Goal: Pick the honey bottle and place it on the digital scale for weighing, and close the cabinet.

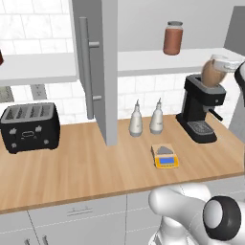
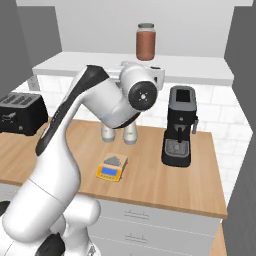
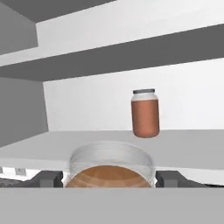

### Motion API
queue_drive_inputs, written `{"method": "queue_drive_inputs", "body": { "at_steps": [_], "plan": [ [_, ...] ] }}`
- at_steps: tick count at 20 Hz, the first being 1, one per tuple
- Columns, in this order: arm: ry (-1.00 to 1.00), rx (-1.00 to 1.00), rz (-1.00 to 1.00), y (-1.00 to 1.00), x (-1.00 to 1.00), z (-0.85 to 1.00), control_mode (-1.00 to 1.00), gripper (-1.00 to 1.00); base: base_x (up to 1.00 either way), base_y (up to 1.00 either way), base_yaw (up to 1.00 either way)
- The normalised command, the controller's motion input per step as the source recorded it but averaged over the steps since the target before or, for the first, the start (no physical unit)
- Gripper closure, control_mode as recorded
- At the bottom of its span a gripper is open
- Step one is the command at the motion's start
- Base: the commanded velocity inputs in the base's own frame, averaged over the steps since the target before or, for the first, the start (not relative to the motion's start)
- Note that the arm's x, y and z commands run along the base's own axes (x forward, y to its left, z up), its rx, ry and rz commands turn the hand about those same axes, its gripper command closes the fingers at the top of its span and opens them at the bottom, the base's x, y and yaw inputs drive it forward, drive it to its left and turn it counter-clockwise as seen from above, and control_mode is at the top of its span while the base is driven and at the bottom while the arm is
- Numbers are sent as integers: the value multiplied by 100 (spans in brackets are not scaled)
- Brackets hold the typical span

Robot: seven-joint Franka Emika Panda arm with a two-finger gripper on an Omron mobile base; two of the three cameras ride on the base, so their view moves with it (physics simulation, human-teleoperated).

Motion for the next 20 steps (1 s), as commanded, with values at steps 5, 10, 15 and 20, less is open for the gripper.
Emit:
{"method": "queue_drive_inputs", "body": {
  "at_steps": [5,10,15,20],
  "plan": [
    [-1,-6,26,10,-9,-50,-100,100,0,0,0],
    [-2,-2,21,34,0,-80,-100,100,0,0,0],
    [0,-9,3,45,6,-79,-100,100,0,0,0],
    [-7,-5,0,19,0,-66,-100,100,0,0,0]
  ]
}}
